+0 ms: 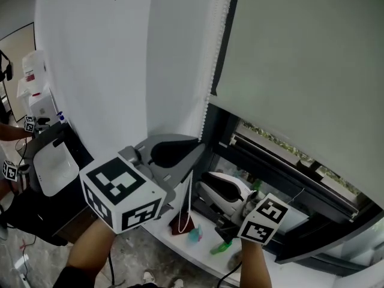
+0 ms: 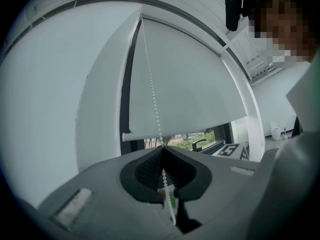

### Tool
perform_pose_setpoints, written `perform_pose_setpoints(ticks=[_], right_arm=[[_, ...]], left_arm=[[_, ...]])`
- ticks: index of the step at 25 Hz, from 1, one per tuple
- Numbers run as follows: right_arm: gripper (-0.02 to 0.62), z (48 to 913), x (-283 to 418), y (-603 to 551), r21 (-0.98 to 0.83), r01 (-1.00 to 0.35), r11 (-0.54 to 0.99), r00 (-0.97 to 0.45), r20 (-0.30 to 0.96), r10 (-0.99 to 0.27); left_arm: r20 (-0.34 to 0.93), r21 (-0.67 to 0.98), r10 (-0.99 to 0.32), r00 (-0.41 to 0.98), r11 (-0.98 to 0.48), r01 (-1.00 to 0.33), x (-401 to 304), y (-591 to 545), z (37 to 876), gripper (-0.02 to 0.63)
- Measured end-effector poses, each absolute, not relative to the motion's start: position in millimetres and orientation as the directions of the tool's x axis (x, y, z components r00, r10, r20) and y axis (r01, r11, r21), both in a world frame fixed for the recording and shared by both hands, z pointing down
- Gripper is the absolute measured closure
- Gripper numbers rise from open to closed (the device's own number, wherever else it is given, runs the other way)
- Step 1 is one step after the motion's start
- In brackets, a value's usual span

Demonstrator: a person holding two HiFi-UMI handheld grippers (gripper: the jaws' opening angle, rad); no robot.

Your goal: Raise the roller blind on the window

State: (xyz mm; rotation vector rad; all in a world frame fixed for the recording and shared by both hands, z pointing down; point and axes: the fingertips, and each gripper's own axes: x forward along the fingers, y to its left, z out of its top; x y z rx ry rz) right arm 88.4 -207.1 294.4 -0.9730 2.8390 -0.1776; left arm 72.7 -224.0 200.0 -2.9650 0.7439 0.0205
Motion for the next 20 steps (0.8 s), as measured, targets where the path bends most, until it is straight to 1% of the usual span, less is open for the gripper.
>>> perform_pose_setpoints(ticks=[3,5,10,15,20], right_arm=[[0.502,259,108,-212,-0.196,-0.599,0.776,-0.754,-0.187,-0.629],[0.505,237,112,-216,-0.179,-0.609,0.773,-0.743,-0.213,-0.634],[0.506,185,92,-222,-0.075,-0.600,0.796,-0.769,-0.220,-0.600],[0.515,152,72,-225,0.006,-0.596,0.803,-0.786,-0.207,-0.582],[0.477,136,50,-233,-0.002,-0.560,0.829,-0.813,-0.192,-0.550]], left_arm=[[-0.003,-0.061,-0.462,0.887,-0.885,-0.461,73,-224,223,0.597],[0.009,-0.051,-0.465,0.885,-0.884,-0.464,71,-223,235,0.597],[0.058,-0.003,-0.461,0.886,-0.887,-0.461,64,-223,264,0.597],[0.170,0.030,-0.442,0.880,-0.891,-0.453,67,-221,320,0.595],[0.263,0.077,-0.424,0.867,-0.886,-0.457,60,-222,371,0.595]])
